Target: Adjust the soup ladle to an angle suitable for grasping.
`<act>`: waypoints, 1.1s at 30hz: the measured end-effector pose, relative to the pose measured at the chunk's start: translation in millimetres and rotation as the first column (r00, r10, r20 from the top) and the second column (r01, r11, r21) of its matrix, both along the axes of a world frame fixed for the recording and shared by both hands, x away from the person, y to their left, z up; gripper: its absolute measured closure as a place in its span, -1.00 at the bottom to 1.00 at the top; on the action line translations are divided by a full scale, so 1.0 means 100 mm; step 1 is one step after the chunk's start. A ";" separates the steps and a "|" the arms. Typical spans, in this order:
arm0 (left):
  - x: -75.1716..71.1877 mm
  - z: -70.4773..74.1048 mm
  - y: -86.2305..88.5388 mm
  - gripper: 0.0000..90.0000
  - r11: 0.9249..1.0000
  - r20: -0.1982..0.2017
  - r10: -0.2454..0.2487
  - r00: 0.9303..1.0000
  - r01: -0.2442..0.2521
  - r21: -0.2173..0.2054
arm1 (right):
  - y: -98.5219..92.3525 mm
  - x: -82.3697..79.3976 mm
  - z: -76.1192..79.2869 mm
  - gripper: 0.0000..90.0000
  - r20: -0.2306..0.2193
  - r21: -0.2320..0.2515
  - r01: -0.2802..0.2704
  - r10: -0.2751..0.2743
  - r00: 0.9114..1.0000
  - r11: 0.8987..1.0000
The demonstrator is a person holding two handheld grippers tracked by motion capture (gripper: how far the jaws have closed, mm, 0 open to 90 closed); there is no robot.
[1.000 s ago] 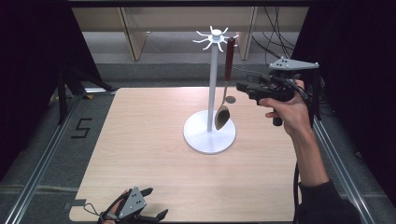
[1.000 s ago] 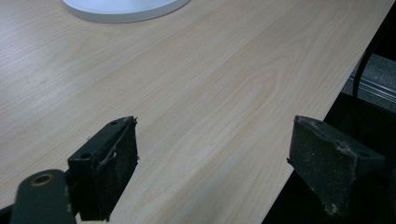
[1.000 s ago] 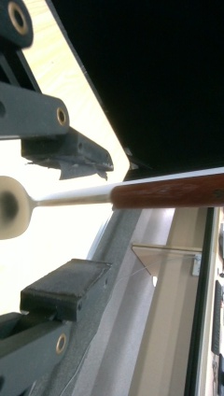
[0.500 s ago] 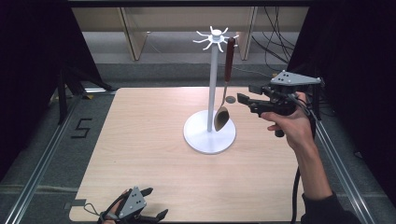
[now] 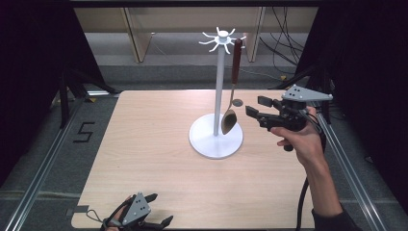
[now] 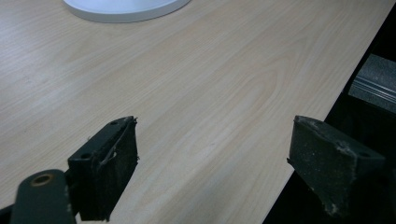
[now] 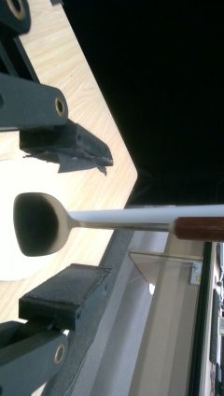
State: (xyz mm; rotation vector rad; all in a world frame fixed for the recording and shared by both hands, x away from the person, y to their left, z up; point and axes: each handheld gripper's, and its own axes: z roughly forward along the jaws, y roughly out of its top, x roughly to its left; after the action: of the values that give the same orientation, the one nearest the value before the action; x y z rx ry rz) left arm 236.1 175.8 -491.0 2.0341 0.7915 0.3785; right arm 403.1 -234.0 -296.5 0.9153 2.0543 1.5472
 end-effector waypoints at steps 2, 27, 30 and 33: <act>0.00 0.00 0.00 -0.67 1.000 -0.002 0.003 1.000 -0.003 -0.005 | -0.02 -0.03 -0.08 -0.10 0.006 0.020 -0.009 0.008 1.000 1.000; 0.02 0.00 -0.03 -0.67 1.000 0.001 -0.003 1.000 0.003 -0.023 | -0.04 -0.07 -0.53 -0.12 -0.081 -0.051 -0.055 0.051 0.995 0.997; 0.04 0.02 0.00 -0.67 1.000 -0.002 -0.010 1.000 0.010 0.017 | -0.04 -0.07 -0.55 -0.12 -0.078 -0.056 -0.057 0.052 0.996 0.997; 0.03 0.01 -0.02 -0.67 1.000 0.006 -0.013 1.000 0.013 0.016 | -0.06 -0.09 -0.59 -0.13 -0.071 -0.069 -0.056 0.051 0.996 0.996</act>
State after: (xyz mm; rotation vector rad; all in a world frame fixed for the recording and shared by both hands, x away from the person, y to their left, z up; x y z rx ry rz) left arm 239.6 173.4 -490.1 2.0509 0.7734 0.3852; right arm 394.2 -239.9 -355.1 0.9063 2.1840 1.4785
